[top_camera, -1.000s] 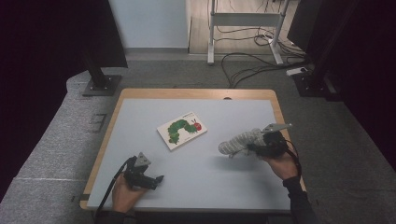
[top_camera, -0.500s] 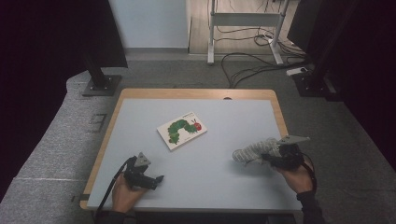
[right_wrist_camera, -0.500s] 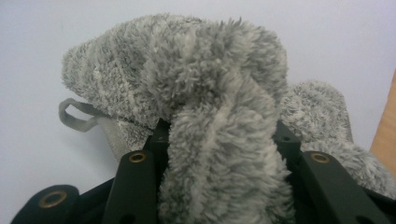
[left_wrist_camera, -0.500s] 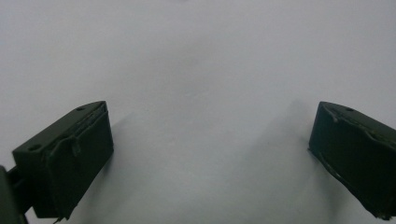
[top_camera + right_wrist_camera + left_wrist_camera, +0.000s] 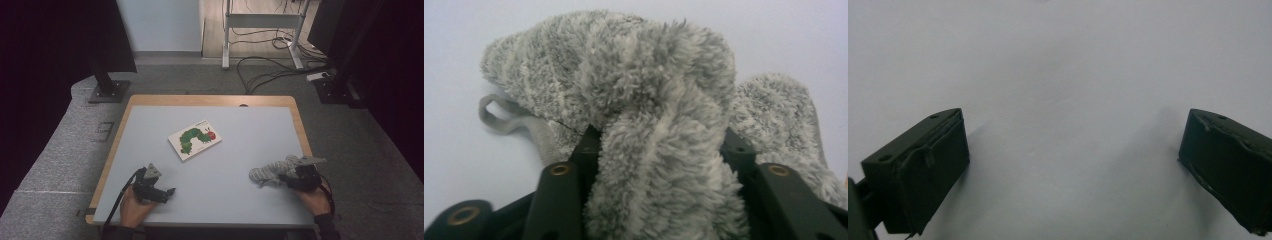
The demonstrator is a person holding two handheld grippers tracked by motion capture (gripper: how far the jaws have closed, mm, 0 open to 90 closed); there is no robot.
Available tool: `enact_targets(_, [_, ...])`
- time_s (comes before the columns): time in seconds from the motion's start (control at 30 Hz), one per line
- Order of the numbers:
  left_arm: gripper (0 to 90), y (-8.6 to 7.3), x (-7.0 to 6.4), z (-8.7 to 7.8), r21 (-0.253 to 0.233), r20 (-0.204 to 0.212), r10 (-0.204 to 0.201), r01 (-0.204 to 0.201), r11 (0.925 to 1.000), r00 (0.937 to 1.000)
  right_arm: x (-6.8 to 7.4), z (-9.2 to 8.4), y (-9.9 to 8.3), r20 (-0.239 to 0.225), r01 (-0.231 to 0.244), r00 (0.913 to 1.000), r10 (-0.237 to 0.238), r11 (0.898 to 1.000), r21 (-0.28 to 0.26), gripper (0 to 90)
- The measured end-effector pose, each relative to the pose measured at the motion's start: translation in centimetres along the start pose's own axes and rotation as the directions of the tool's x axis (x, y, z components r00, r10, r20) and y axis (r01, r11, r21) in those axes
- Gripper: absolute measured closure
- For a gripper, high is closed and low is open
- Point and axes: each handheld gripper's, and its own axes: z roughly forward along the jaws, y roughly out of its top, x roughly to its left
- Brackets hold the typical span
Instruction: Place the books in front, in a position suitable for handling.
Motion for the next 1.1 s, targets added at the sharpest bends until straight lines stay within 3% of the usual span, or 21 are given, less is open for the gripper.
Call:
enact_targets(0.17, [0.0, 0.0, 0.0, 0.0, 0.001, 0.000, -0.001, 0.001, 1.0000, 1.0000, -0.4, -0.2, -0.2, 0.015, -0.014, 0.9998, 0.014, 1.000, -0.014, 27.8])
enact_targets(0.33, [0.0, 0.0, 0.0, 0.0, 0.001, 0.000, -0.001, 0.001, 1.0000, 1.0000, -0.2, -0.8, 0.0, 0.039, 0.005, 0.9992, -0.004, 1.000, -0.027, 13.1])
enact_targets(0.47, [0.0, 0.0, 0.0, 0.0, 0.001, 0.001, -0.002, 0.002, 1.0000, 1.0000, 0.1, -1.2, 0.3, 0.049, 0.022, 0.9986, -0.020, 0.999, -0.037, 12.0])
enact_targets(0.73, [0.0, 0.0, 0.0, 0.0, 0.002, 0.001, -0.001, 0.001, 1.0000, 1.0000, 1.2, -2.4, 2.3, 0.022, 0.032, 0.9993, -0.030, 0.997, -0.075, 0.0])
enact_targets(1.1, [0.0, 0.0, 0.0, 0.0, 0.002, 0.000, -0.004, 0.004, 1.0000, 1.0000, 3.1, -1.5, 4.4, -0.021, 0.062, 0.9977, -0.064, 0.992, -0.110, 0.0])
